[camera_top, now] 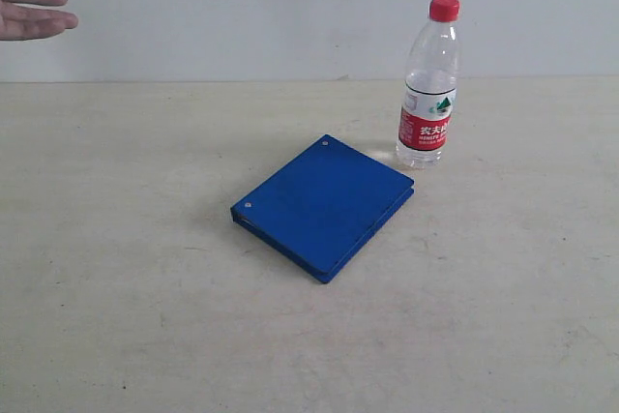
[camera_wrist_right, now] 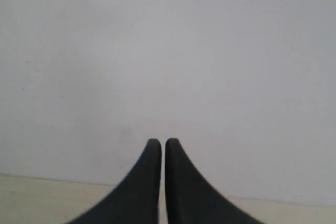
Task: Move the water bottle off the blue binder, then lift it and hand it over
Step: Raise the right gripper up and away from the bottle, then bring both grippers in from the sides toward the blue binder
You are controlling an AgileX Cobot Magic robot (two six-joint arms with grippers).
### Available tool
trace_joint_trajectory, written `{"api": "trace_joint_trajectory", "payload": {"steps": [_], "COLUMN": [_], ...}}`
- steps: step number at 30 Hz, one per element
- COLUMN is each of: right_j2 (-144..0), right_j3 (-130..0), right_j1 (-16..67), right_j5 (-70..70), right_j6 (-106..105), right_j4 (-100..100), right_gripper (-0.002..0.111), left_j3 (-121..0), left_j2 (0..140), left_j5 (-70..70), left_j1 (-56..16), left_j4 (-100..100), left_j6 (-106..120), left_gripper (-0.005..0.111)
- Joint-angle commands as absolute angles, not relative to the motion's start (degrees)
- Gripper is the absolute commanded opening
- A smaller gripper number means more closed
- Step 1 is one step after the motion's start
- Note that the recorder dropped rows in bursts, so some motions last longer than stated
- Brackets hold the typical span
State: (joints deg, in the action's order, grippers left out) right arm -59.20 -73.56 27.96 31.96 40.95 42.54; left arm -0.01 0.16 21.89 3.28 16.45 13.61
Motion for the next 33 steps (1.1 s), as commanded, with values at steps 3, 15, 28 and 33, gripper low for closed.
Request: {"api": "trace_joint_trajectory", "payload": {"steps": [3, 15, 28, 33], "right_j2": [-31.83, -38.67, -52.61, -52.61], "right_j3": [-50.45, -10.73, -10.73, -10.73], "right_j1": [28.0, 28.0, 28.0, 28.0], "right_j5": [9.12, -18.87, -21.6, -21.6], "right_j6": [35.93, 53.23, 62.39, 62.39], "right_j4": [42.33, 39.53, 39.9, 39.9], "right_gripper": [0.0, 0.0, 0.0, 0.0], "left_j3": [0.0, 0.0, 0.0, 0.0], "left_j2": [0.0, 0.0, 0.0, 0.0], "left_j5": [21.01, 21.01, 20.54, 19.57], "left_j1": [2.75, 2.75, 2.75, 2.75], "left_j4": [16.93, 16.93, 14.35, 11.49], "left_j6": [13.08, 13.08, 16.57, 19.42], "left_gripper": [0.004, 0.004, 0.004, 0.004]}}
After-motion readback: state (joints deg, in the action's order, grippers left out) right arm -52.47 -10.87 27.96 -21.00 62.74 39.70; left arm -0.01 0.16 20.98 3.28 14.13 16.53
